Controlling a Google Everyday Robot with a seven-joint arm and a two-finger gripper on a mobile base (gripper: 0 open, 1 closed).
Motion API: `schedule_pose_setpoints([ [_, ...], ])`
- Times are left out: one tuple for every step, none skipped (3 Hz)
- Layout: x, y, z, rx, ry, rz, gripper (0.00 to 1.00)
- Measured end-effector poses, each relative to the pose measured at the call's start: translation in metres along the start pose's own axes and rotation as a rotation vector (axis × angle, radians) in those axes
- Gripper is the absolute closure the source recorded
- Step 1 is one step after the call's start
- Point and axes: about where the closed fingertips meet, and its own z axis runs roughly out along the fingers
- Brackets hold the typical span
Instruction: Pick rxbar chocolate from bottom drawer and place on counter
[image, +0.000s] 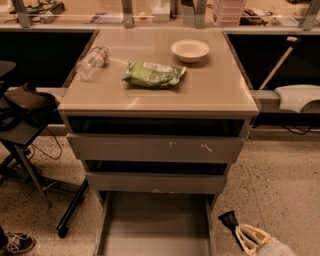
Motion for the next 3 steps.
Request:
schedule_pose_setpoints([
  [0.0,0.0,0.0,0.0,0.0,0.0,1.0],
  [-0.011,-0.006,0.008,0.006,-0.022,-0.002,1.0],
  [-0.09,-0.038,0.012,0.006,-0.076,-0.026,1.0],
])
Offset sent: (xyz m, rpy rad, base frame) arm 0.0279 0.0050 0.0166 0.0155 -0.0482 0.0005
